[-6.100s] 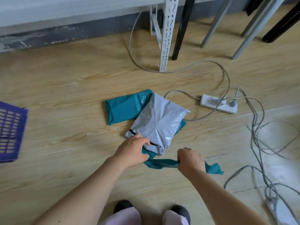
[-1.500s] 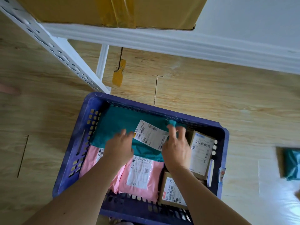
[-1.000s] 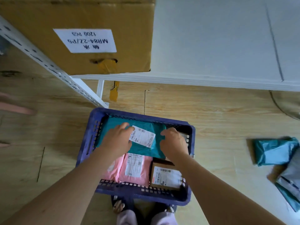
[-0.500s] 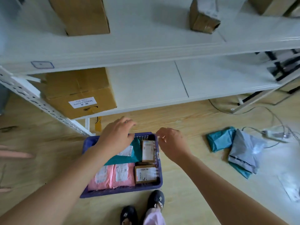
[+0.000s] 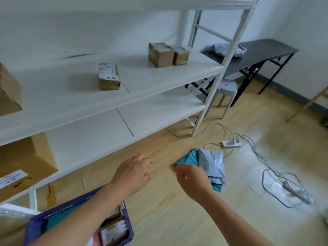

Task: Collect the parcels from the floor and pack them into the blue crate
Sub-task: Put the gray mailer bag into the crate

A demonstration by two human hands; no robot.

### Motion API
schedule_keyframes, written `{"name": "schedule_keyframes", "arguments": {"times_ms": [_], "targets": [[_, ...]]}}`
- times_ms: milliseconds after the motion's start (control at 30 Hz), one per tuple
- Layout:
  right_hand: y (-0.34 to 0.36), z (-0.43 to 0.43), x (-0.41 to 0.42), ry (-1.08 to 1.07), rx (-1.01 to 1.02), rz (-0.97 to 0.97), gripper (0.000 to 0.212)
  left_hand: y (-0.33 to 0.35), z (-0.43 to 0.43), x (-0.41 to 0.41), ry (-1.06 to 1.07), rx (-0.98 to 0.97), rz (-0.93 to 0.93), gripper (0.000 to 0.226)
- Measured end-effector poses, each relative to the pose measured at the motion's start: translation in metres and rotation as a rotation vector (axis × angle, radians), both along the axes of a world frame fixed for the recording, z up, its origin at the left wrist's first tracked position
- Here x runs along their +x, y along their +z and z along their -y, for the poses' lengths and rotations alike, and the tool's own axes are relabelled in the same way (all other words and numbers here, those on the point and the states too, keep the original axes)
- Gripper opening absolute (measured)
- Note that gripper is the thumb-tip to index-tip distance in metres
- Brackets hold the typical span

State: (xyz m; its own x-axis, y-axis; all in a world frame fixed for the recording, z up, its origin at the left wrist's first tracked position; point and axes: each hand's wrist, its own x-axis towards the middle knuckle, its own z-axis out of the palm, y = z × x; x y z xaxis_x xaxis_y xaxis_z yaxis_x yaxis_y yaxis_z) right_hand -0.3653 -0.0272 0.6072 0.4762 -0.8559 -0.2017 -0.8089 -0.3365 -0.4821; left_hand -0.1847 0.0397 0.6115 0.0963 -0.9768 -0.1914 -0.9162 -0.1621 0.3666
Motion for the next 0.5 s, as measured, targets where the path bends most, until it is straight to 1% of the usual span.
{"name": "schedule_keyframes", "arguments": {"times_ms": [300,500], "targets": [[-0.014,0.130,-0.193,-0.131,0.037,-0.074,0.034,-0.017,0.145,-0.198,-0.044,0.066,-0.010,0.047],[-0.034,0.216,-0.293,-0.170,0.101,-0.111,0.032,-0.039,0.225,-0.273,-0.017,0.143,-0.029,0.046]]}}
